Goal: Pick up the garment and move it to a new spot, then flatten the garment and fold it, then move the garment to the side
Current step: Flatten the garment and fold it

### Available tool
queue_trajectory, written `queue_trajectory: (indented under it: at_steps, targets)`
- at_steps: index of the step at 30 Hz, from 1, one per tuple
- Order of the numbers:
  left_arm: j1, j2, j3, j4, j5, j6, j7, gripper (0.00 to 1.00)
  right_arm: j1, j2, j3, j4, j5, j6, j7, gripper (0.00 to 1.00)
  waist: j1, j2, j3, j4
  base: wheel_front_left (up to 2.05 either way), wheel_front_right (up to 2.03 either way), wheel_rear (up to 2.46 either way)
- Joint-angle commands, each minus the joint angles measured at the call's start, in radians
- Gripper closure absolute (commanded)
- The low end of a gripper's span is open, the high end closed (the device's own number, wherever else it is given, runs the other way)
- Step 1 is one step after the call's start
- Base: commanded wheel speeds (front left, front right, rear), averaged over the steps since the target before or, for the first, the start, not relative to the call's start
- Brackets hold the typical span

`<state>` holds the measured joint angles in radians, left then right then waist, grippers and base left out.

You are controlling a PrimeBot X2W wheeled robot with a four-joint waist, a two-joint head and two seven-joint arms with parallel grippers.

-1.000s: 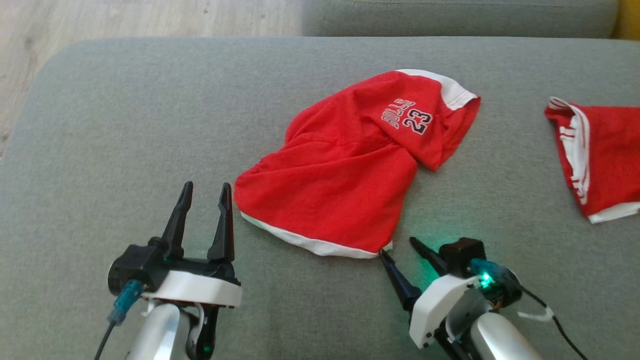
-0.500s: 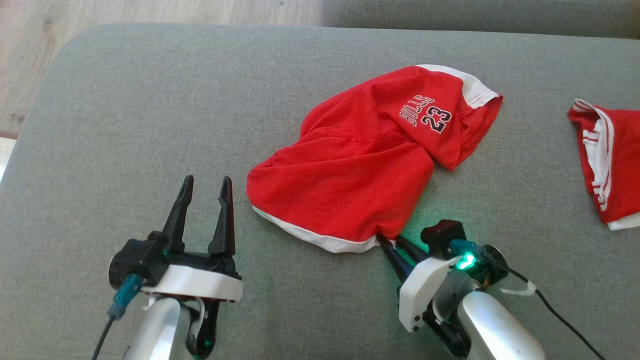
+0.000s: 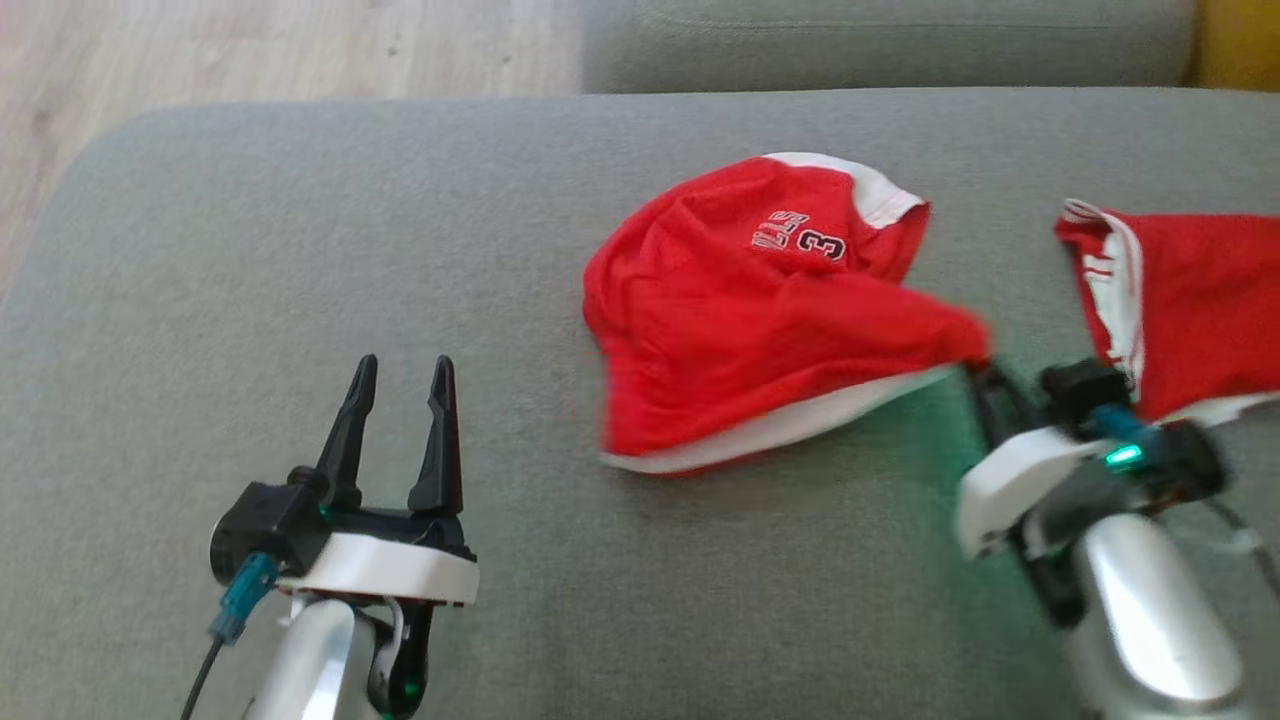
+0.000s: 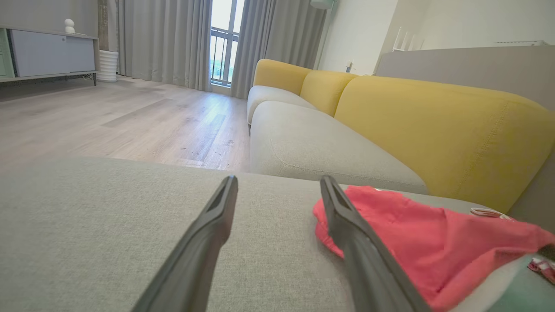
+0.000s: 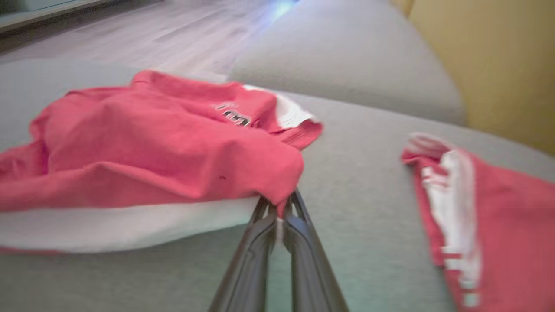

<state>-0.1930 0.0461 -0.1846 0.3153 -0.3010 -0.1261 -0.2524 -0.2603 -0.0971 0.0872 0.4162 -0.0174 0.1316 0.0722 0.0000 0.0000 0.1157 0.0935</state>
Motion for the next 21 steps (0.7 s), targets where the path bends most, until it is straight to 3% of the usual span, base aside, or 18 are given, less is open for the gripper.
queue_trajectory:
  at_steps: [1, 7, 13, 14, 15, 21]
  targets:
    - [-0.012, 0.004, 0.037, -0.036, -0.006, 0.004, -0.009, 0.00, -0.020, -0.006, 0.004, -0.047, -0.016, -0.001, 0.003, 1.00, 0.0000, 0.0000, -0.010, -0.014, 0.00, 0.00, 0.00]
    - [-0.006, 0.004, 0.027, -0.043, -0.014, 0.006, -0.009, 0.00, 0.025, 0.006, -0.134, -0.186, -0.158, -0.001, 0.026, 1.00, 0.0000, 0.0000, -0.021, -0.041, 0.00, 0.00, 0.00]
    - [-0.008, 0.004, 0.014, -0.040, -0.015, 0.006, -0.009, 0.00, 0.070, 0.034, -0.189, -0.228, -0.252, -0.001, 0.013, 1.00, 0.0000, 0.0000, -0.020, -0.039, 0.00, 0.00, 0.00]
    - [-0.007, 0.004, 0.013, -0.037, -0.013, 0.006, -0.009, 0.00, 0.073, 0.038, -0.196, -0.230, -0.260, -0.001, 0.006, 0.57, 0.0000, 0.0000, -0.020, -0.038, 0.00, 0.00, 0.00]
    - [-0.006, 0.004, 0.013, -0.035, -0.011, 0.006, -0.009, 0.00, 0.077, 0.041, -0.204, -0.229, -0.266, -0.001, 0.001, 0.00, 0.0000, 0.0000, -0.020, -0.036, 0.00, 0.00, 0.00]
    - [-0.004, 0.004, 0.021, -0.031, -0.002, 0.003, -0.009, 0.00, 0.086, 0.046, -0.199, -0.235, -0.251, -0.001, -0.049, 0.00, 0.0000, 0.0000, -0.018, -0.031, 0.00, 0.00, 0.00]
